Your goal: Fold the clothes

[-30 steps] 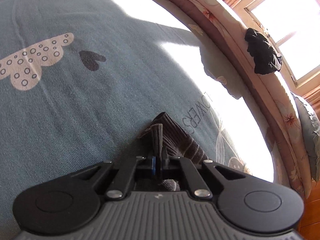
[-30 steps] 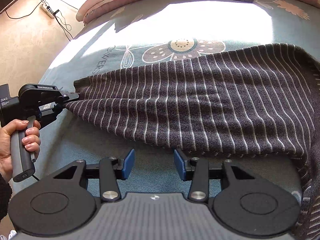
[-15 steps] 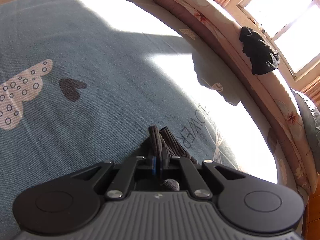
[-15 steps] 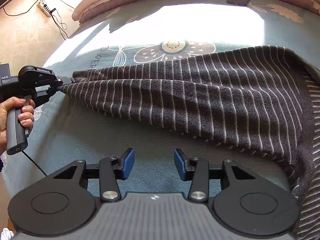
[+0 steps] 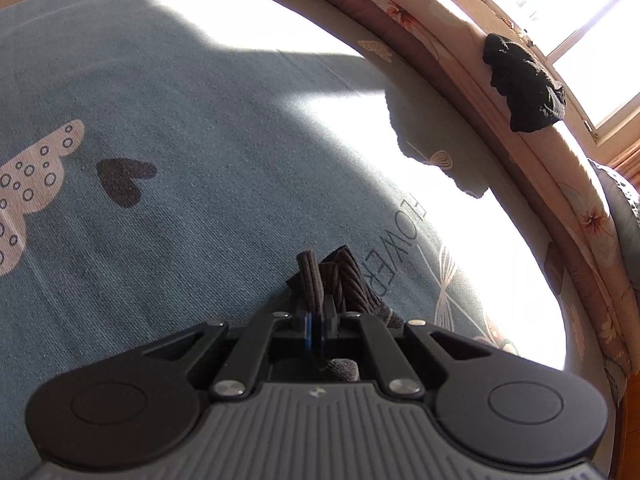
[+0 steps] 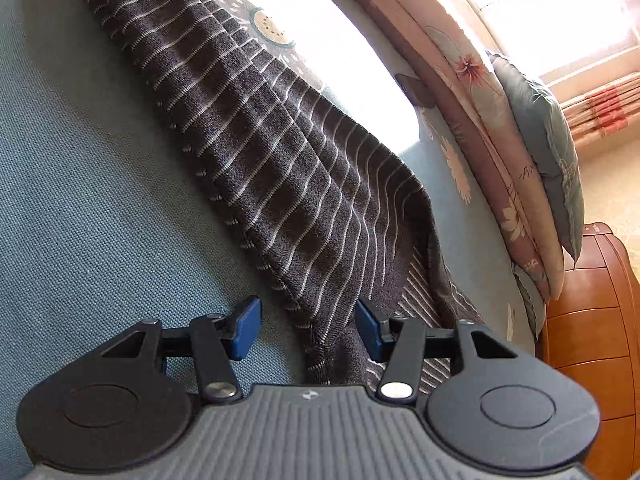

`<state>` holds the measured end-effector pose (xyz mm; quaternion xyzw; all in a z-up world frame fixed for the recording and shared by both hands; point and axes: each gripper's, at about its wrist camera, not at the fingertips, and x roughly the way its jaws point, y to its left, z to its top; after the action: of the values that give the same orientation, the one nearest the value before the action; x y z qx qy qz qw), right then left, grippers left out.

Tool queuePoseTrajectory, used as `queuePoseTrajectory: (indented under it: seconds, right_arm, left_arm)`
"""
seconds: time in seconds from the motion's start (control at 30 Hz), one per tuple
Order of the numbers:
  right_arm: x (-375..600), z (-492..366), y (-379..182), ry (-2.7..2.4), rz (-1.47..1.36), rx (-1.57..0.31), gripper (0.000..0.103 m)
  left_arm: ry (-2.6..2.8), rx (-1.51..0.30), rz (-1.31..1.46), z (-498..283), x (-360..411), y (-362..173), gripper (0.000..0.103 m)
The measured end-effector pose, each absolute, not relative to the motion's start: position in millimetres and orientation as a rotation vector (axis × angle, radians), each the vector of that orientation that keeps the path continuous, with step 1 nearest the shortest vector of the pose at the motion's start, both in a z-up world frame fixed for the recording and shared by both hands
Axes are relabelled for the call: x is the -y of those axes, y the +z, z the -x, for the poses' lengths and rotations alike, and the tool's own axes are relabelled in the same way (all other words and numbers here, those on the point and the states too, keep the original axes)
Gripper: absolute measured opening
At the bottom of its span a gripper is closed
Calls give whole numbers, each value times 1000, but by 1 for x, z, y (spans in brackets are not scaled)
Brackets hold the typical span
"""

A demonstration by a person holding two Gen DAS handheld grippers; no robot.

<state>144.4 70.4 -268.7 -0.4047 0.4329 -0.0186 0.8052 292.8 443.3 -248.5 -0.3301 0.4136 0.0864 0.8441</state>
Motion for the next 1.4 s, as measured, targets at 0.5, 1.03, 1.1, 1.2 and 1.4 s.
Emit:
queuePoseTrajectory:
  seconds: [0.5, 1.03, 1.1, 1.2, 1.4]
  right_arm:
    - [-56, -200, -246, -73, 374, -1054, 9]
    - [-4, -141, -214, -264, 318, -1047, 14]
    - [4, -140, -225, -263, 313, -1080, 13]
    - [-6, -139, -241, -231, 299, -1123, 13]
    - [-31, -128, -236, -81, 206, -1177, 8]
  left_arm:
    - [144, -827, 708, -293, -450, -233, 2]
    - [158, -913, 519, -228, -421, -206, 17]
    - [137, -918, 473, -221, -405, -201, 19]
    - [83, -948, 447, -212, -384, -201, 23]
    - [-59, -990, 412, -212, -346, -202, 25]
